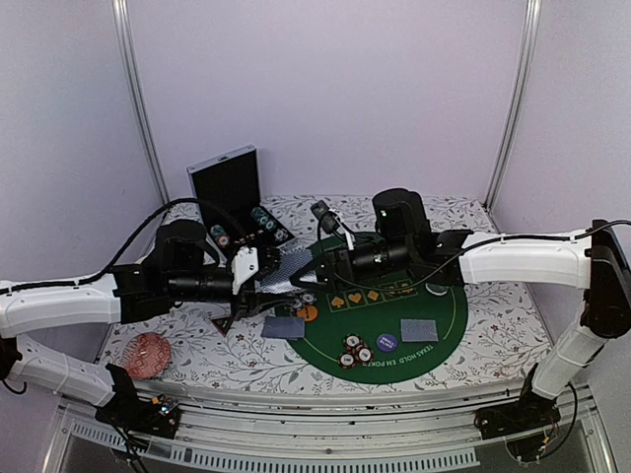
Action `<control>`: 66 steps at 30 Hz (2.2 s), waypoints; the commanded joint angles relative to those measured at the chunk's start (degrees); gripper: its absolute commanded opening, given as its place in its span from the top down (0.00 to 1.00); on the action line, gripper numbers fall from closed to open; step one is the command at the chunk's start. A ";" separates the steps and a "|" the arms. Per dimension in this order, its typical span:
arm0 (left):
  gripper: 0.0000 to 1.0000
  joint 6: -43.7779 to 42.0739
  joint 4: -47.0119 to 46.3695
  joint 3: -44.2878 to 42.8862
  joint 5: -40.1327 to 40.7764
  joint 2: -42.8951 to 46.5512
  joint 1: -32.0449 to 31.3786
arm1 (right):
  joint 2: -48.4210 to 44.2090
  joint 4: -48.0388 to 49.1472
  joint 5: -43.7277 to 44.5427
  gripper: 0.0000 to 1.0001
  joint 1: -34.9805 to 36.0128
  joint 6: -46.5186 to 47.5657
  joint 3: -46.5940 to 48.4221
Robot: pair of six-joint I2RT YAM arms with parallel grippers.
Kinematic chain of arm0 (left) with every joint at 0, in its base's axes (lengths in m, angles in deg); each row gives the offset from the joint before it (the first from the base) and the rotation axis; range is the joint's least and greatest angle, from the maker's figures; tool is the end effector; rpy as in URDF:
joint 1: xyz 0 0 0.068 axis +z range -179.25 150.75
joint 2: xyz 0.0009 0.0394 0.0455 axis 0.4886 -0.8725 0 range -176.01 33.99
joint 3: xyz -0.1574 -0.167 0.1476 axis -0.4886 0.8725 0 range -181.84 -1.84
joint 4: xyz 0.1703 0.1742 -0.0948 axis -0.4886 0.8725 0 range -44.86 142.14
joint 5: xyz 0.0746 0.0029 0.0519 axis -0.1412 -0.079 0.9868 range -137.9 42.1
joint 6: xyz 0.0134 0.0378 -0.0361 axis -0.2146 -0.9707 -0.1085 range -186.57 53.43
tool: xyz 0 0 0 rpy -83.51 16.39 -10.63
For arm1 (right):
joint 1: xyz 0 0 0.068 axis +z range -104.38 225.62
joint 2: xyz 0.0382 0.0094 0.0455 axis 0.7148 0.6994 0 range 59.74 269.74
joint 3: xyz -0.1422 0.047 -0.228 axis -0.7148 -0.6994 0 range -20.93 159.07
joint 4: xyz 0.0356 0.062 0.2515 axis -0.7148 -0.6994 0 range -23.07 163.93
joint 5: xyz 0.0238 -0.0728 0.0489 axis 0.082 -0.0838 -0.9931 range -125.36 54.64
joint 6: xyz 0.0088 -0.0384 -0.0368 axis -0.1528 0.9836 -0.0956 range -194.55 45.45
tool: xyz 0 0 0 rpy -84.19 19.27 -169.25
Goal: Distribute texas hold em gaming equipment
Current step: Pass from the left arm to the right, then pass from the right arm to the left
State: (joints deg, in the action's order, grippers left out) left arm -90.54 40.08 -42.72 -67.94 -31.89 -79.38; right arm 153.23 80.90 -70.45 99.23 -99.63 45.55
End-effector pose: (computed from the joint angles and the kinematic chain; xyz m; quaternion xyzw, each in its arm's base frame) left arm 0.1576 -0.2078 0.2686 0.5655 0.5834 -0.2667 0.5184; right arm 0.2080 0.3168 0.2838 -0.3600 0.7146 0.5375 0.2661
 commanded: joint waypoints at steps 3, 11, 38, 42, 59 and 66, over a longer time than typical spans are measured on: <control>0.58 -0.56 -0.22 -1.04 -0.53 0.96 0.56 | 1.97 3.97 -6.22 0.40 -0.08 -2.89 1.54; 0.58 -0.82 -0.14 -1.00 -0.33 0.85 0.55 | 3.25 6.00 -9.11 0.66 -0.05 -5.94 1.55; 0.02 -13.11 5.41 -0.18 10.86 3.91 -0.73 | 5.90 -5.54 -7.79 0.98 1.22 -11.01 5.76; 0.02 -13.26 5.41 0.10 11.26 4.16 -0.71 | 6.97 -5.82 -7.89 0.98 1.62 -11.34 6.60; 0.29 -10.87 6.62 -1.82 10.67 0.37 -0.99 | 8.90 -5.35 -9.48 0.96 2.78 -11.86 8.86; 0.43 -10.02 7.60 -2.53 9.55 -0.71 -0.99 | 8.29 -3.07 -10.89 0.91 2.79 -12.36 8.32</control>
State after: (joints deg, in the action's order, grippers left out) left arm -101.47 48.28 -43.03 -59.02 -31.59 -80.41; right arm 161.53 74.95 -76.99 100.49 -111.65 52.91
